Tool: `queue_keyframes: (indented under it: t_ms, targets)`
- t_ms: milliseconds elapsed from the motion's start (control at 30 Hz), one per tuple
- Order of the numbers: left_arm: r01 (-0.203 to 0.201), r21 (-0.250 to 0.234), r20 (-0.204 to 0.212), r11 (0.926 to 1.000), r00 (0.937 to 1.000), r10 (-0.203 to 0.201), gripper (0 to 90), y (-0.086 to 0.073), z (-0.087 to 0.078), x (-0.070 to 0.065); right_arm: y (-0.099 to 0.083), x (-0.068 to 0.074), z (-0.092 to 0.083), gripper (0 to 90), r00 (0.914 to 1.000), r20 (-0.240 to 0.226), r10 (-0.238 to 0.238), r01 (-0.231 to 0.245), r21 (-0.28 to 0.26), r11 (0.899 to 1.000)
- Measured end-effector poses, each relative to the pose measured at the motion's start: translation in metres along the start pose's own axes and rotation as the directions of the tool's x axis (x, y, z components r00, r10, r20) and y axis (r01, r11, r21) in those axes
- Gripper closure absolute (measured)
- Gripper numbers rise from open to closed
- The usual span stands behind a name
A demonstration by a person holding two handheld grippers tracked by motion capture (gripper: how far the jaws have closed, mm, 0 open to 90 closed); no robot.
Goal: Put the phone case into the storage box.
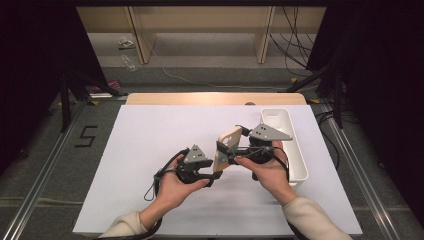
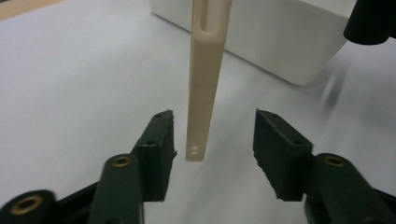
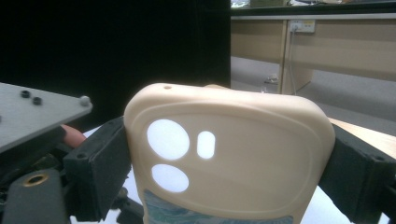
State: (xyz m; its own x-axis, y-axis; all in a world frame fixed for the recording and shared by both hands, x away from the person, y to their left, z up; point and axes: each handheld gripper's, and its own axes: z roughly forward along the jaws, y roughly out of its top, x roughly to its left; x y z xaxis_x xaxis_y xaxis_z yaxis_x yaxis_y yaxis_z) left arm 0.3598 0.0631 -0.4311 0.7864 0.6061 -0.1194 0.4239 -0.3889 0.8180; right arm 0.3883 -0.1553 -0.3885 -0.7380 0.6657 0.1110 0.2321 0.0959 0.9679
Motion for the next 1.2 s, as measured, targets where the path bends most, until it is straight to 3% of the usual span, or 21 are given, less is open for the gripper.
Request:
queue_keyframes:
  t_ms: [233, 333, 400, 767, 1200]
  targets:
    - [-0.036, 0.040, 0.013, 0.9985, 0.9993, 0.036, 16.2, -0.002, -0.006, 0.002, 0.002, -0.002, -0.002, 12.5, 1.0000, 0.008, -0.004, 0.004, -0.007, 1.000]
    - [-0.060, 0.051, 0.014, 0.9969, 0.9981, 0.060, 11.4, -0.004, -0.009, 0.002, 0.002, -0.002, -0.002, 12.5, 0.9999, 0.009, -0.006, 0.006, -0.003, 1.000]
    - [-0.067, 0.070, 0.020, 0.9953, 0.9977, 0.065, 0.9, -0.005, -0.010, 0.003, 0.002, -0.002, -0.002, 12.5, 0.9999, 0.010, -0.004, 0.004, -0.003, 1.000]
    - [-0.061, 0.080, -0.028, 0.9950, 0.9976, 0.063, 0.0, -0.013, -0.025, 0.010, 0.003, -0.003, -0.003, 12.5, 0.9998, 0.016, -0.008, 0.008, -0.007, 1.000]
    - [-0.055, 0.063, -0.049, 0.9965, 0.9971, 0.058, 0.0, -0.021, -0.041, 0.017, 0.006, -0.006, -0.006, 12.5, 0.9996, 0.026, -0.008, 0.008, -0.013, 1.000]
